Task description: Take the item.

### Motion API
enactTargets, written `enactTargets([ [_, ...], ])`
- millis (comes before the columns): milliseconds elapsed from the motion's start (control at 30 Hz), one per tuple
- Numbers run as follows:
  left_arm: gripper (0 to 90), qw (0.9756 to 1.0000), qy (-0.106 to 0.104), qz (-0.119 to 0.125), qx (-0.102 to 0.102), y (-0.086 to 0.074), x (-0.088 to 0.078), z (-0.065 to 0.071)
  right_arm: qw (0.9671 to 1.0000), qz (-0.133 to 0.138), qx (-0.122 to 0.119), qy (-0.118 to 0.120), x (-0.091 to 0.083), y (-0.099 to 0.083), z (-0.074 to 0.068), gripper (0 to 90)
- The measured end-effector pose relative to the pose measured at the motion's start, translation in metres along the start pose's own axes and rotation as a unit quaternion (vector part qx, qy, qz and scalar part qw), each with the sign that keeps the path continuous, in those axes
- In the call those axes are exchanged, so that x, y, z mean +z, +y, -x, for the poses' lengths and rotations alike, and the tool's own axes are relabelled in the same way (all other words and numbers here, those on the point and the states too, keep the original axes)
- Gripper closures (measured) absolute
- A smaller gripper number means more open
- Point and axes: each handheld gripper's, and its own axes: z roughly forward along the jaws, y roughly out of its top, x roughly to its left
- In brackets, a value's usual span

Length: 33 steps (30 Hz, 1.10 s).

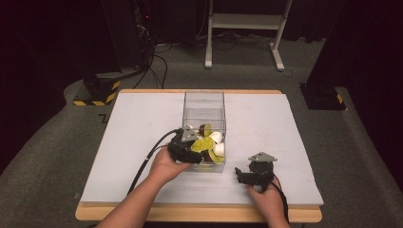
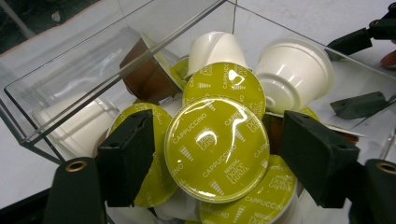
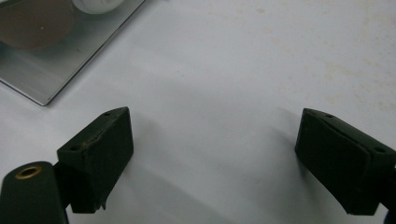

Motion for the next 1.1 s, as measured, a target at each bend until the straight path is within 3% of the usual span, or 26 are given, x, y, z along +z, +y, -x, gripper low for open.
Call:
enactTargets([
  [67, 28.2, 0.9999, 0.001, -0.008, 0.008, -0.0012, 0.0003, 0.0003, 1.0000, 0.000, 0.000, 0.000, 0.0000, 0.0000, 0.0000, 11.3],
  [100, 28.5, 1.0000, 0.002, -0.003, 0.002, -0.0022, 0.0012, 0.0019, 1.0000, 0.000, 0.000, 0.000, 0.0000, 0.0000, 0.0000, 11.3],
  [367, 35.3, 0.9999, 0.006, -0.003, 0.011, -0.0031, -0.0005, -0.0004, 1.0000, 0.000, 0.000, 0.000, 0.0000, 0.0000, 0.0000, 11.3],
  [1100, 37.8, 0.9995, -0.012, 0.021, -0.022, -0.0040, -0.0071, -0.0058, 1.0000, 0.001, -0.001, 0.000, 0.0000, 0.0000, 0.0000, 11.4],
])
